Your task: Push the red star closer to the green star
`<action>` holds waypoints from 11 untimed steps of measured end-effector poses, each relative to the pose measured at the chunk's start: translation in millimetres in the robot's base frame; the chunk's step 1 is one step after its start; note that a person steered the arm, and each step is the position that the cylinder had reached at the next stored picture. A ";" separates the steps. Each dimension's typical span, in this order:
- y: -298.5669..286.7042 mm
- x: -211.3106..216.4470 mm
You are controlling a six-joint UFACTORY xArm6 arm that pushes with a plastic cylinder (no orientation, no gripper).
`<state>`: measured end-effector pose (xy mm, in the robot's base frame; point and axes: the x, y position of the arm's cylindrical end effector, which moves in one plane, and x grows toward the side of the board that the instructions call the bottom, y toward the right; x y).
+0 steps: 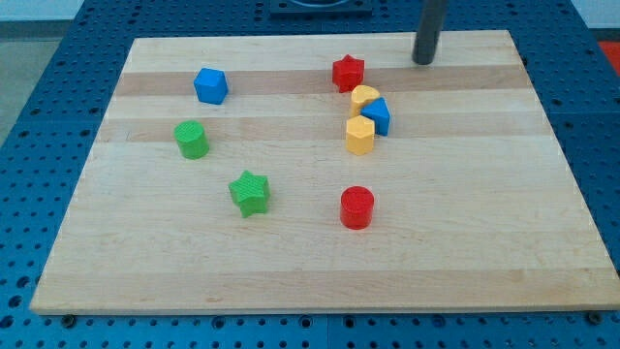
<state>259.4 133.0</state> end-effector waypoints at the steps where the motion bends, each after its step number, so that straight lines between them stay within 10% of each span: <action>1: -36.1 7.8; 11: -145.4 134.6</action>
<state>394.0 -12.4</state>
